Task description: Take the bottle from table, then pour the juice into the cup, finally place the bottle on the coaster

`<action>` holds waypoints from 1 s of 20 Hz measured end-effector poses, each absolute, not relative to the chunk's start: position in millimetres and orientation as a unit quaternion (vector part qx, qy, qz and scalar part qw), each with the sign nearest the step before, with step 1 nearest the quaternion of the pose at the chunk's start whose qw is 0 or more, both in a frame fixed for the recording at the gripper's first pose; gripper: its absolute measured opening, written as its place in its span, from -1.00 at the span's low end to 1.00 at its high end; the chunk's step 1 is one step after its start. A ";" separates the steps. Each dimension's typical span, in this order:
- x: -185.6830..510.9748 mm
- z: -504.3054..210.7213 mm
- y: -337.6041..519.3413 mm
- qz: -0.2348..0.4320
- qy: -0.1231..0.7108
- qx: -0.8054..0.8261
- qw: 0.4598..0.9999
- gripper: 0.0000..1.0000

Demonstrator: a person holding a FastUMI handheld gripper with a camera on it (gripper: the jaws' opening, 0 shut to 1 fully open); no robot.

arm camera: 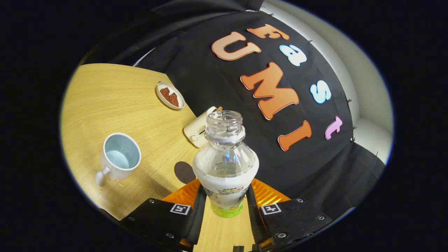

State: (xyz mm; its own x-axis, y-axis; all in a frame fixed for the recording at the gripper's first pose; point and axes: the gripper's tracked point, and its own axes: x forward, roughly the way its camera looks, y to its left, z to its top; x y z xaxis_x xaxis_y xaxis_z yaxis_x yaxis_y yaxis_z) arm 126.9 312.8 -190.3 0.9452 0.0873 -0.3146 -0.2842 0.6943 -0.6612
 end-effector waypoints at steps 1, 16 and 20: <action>127.8 -191.4 316.9 0.101 0.128 -0.391 0.906 0.17; 134.2 -197.0 338.1 0.072 0.052 -0.557 0.826 0.16; 136.1 -193.5 338.1 0.062 0.026 -0.589 0.805 0.16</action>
